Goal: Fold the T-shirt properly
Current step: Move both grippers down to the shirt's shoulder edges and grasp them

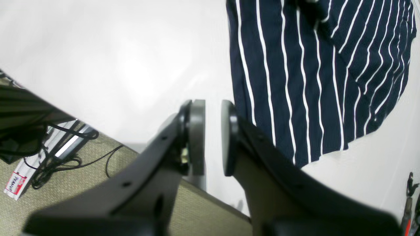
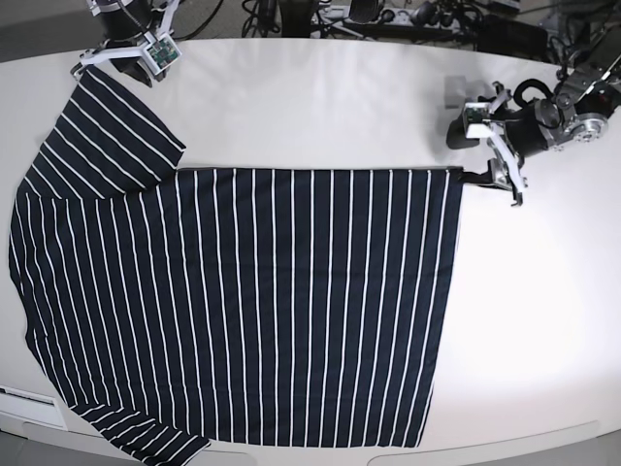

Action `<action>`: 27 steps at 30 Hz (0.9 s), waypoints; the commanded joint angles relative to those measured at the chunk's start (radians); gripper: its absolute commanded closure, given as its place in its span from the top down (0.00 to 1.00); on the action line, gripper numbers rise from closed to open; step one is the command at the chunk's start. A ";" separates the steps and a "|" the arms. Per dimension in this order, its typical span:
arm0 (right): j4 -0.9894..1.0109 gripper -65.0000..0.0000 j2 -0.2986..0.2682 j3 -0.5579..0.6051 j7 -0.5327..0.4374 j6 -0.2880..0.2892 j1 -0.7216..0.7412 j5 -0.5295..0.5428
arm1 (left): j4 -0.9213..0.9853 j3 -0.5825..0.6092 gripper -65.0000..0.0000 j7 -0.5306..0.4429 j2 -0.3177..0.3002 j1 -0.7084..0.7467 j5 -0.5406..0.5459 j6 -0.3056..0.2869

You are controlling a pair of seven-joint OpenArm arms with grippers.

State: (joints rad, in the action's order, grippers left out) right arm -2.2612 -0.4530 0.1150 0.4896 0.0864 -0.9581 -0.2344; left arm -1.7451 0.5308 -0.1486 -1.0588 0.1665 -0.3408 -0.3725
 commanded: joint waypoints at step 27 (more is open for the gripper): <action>0.059 0.49 0.010 -0.005 -0.014 -0.045 0.067 -0.003 | 0.174 0.313 0.00 0.071 0.095 -0.297 -0.069 -0.015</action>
State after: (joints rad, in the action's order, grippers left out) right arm -2.1872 -0.4347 0.1150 0.4892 0.0521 -0.8837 -0.2272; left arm -1.5829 0.8322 -0.1505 -0.9474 -0.1390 -0.3843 -0.3176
